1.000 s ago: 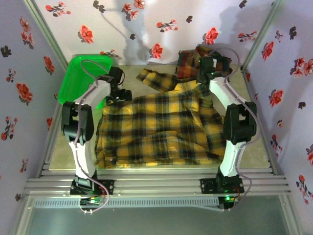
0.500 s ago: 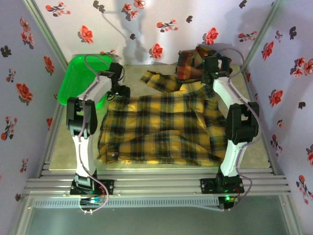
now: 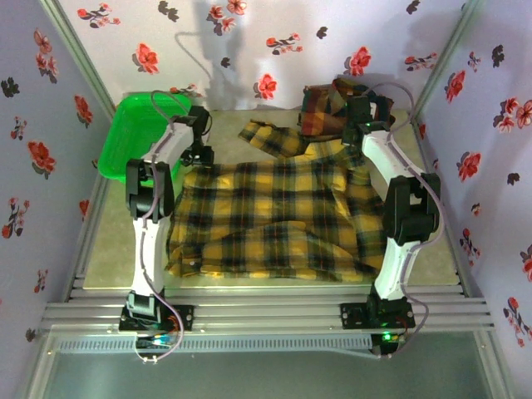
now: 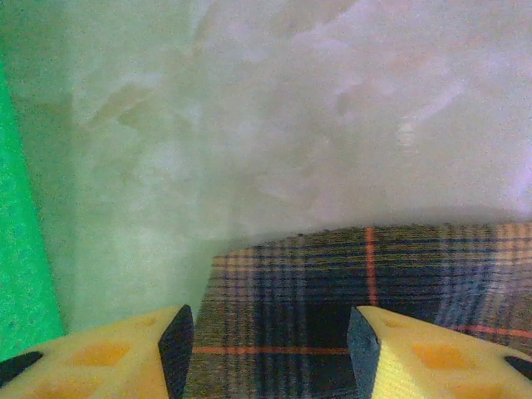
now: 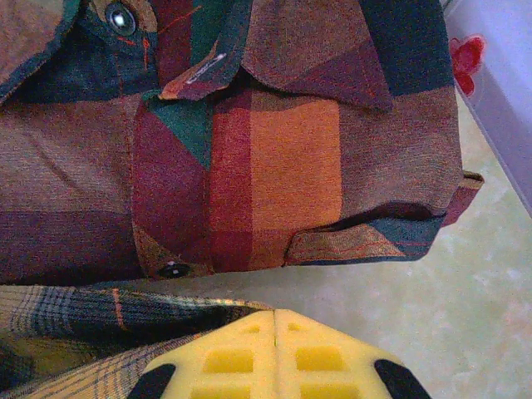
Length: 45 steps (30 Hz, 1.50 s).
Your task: Fold and stack the long sleeve shirts
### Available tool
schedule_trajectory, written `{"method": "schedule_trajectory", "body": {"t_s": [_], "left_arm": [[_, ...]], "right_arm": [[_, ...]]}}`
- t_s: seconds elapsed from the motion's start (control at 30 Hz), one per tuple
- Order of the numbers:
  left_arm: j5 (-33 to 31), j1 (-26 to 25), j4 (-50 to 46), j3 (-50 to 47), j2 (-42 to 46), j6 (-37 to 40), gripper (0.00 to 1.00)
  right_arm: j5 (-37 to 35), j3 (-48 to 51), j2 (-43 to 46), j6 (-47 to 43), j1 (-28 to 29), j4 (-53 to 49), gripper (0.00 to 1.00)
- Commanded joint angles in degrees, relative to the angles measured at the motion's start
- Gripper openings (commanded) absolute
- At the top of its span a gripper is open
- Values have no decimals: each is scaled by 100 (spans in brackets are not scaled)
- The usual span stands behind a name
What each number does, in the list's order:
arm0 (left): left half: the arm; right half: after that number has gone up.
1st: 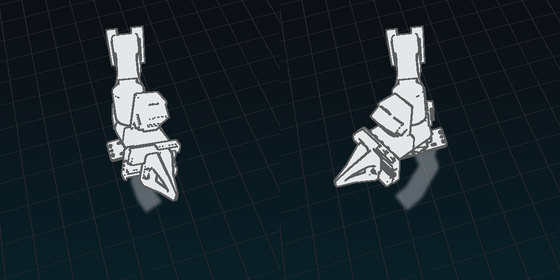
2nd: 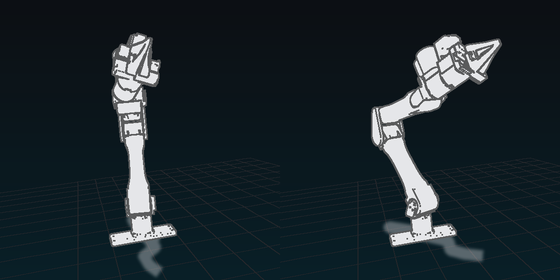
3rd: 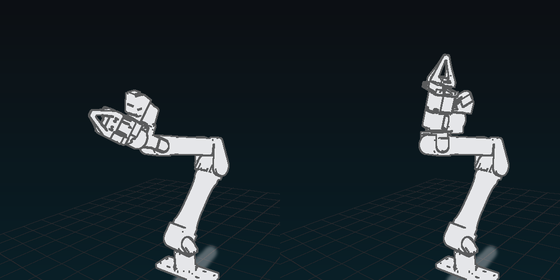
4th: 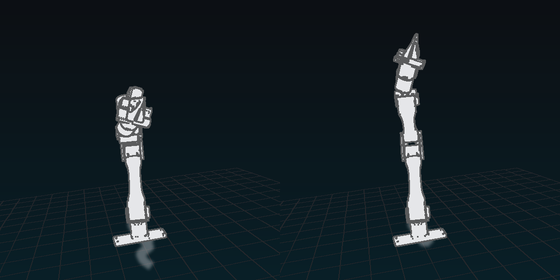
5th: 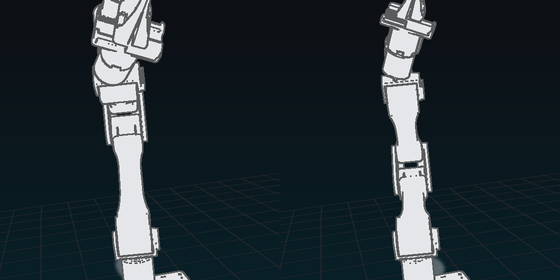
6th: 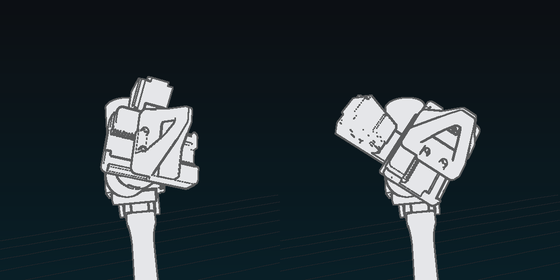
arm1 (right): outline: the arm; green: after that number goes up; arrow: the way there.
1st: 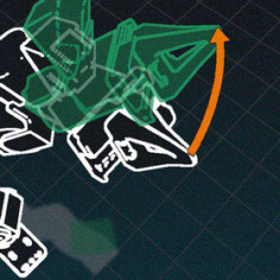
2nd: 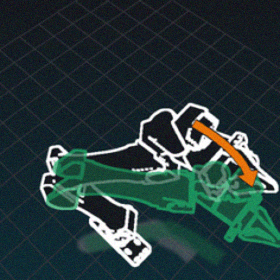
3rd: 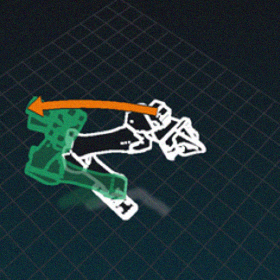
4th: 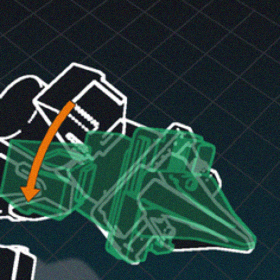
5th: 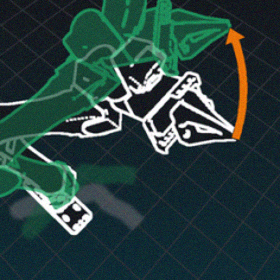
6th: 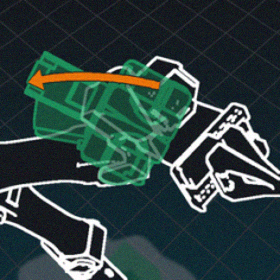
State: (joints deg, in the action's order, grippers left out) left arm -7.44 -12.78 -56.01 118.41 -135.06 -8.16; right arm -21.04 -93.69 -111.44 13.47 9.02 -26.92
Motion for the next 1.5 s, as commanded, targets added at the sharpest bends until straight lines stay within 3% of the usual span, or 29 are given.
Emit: {"method": "schedule_trajectory", "body": {"t_s": [0.0, 0.3, 0.53, 0.83, 1.47], "left_arm": [[-126, 65, -289, 182, -164, 83, 54], [3, 62, -253, 270, -412, 96, 52], [-248, 86, -185, 237, -585, -21, 50], [-20, 144, 184, 146, -359, -235, 55], [207, 240, 487, 130, -152, -533, 55]], "right_arm": [[-67, -167, 8, -125, 34, -121, 0], [-50, -201, 2, -198, 57, -126, 0], [-28, -256, -4, -235, 69, -156, 0], [-23, -290, -17, -292, 83, -180, 0], [12, -325, -69, -319, 109, -244, 0]]}}
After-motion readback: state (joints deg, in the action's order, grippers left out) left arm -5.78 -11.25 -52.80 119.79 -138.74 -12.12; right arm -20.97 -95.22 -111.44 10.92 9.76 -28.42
